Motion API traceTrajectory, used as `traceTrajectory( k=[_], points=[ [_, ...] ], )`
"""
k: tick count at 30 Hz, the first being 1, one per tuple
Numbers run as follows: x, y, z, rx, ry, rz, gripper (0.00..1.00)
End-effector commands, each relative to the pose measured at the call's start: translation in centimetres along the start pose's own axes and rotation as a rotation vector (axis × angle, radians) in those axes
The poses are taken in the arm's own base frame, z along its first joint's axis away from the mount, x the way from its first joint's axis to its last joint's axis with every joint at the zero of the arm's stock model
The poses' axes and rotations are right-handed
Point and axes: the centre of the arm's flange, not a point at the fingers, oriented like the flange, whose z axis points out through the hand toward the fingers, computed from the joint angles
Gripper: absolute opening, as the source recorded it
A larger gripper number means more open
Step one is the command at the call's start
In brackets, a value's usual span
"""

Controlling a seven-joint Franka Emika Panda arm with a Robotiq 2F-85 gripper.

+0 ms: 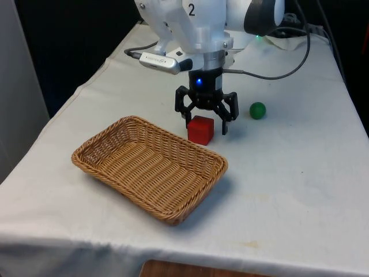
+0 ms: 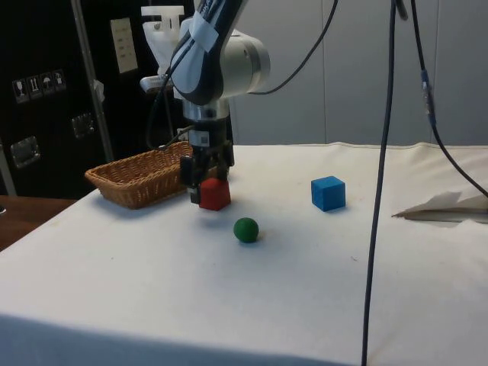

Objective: Place all non-red objects into the basket.

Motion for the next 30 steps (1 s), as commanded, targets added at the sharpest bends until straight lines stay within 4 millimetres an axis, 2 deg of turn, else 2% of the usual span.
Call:
traceTrajectory(
  k=[1, 11, 17, 18, 20, 27, 28, 30],
  points=[
    [0.0, 0.0, 0.0, 0.000, 0.000, 0.000, 1.00],
    [0.0, 0.1, 0.1, 0.001, 0.002, 0.000, 1.00],
    [-1.5, 0.9, -0.2, -0.005, -0.001, 0.002, 1.00],
    [-0.9, 0.8, 0.2, -0.006, -0.011, 0.003, 1.00],
    [-2.3, 1.1, -0.4, -0.003, -0.004, 0.003, 1.00],
    [-4.7, 1.1, -1.2, 0.010, -0.016, 0.007, 1.00],
    [-4.1, 1.3, -1.0, 0.008, -0.022, 0.007, 1.00],
    [-5.3, 0.9, -1.4, 0.016, -0.018, 0.006, 1.00]
  ],
)
